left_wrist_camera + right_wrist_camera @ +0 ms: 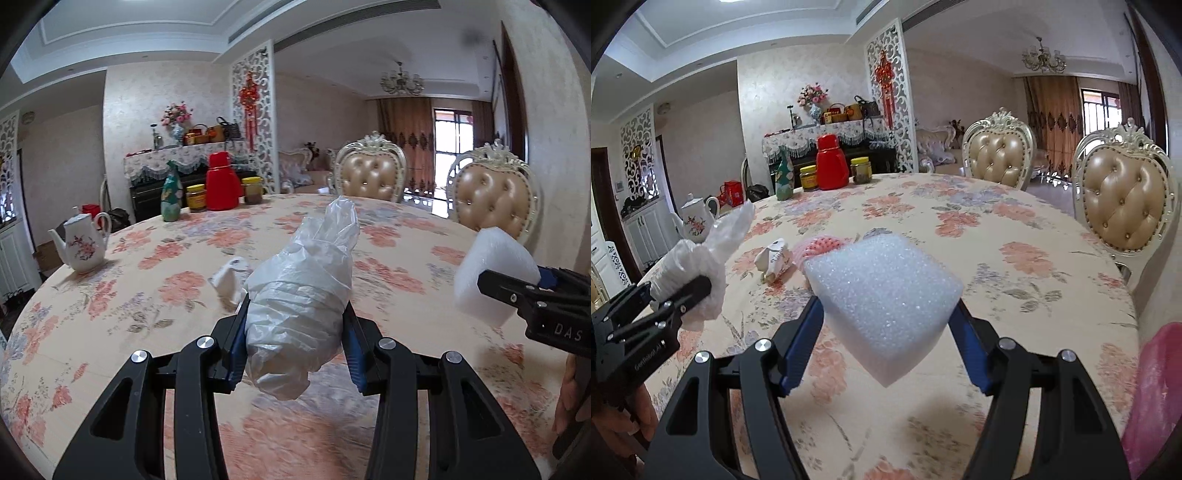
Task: Collect trash
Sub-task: 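Lift the plastic bag and foam block and carry them toward the pink bin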
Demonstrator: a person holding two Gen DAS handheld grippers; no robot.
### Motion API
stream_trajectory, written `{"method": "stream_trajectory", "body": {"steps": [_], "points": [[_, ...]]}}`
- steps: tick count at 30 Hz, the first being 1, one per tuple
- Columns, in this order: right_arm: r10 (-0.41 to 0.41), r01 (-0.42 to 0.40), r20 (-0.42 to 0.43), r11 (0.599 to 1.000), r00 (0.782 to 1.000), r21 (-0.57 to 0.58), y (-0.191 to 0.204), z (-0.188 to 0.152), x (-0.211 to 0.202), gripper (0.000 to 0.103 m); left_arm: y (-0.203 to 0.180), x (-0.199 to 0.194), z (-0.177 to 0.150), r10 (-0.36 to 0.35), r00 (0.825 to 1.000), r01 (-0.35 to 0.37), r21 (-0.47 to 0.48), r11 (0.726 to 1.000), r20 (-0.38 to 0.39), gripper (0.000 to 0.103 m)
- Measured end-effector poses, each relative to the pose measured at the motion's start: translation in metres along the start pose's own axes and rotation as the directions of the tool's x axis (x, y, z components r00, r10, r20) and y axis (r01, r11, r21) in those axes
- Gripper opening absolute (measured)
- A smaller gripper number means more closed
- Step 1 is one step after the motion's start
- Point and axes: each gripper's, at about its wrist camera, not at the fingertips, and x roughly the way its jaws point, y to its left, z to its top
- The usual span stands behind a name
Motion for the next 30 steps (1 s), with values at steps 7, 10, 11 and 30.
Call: {"method": "stream_trajectory", "body": {"steps": [7,10,11,30], "points": [[-0.053,0.052,0.02,0.999,0.998,0.008,-0.026,-0.01,-0.022,0.067,-0.032,-0.003,0.0,-0.07,0.997,0.07,0.028,0.997,-0.009,0.042],[-0.074,0.074,0.022,0.997,0.997,0.012,-0.037,-0.015,-0.032,0.067,-0.05,-0.003,0.001,-0.109,0.994,0.11,0.039,0.993,-0.016,0.042],[-0.083,0.083,0.025,0.996,0.996,0.013,-0.041,-0.016,-0.035,0.067,-0.054,-0.003,0.002,-0.122,0.992,0.122,0.039,0.992,-0.016,0.042],[-0.32,0.313,0.048,0.942,0.946,0.118,-0.147,-0.038,-0.098,0.068,-0.201,0.011,0.012,-0.427,0.9,0.435,0.129,0.891,-0.081,0.042]]}}
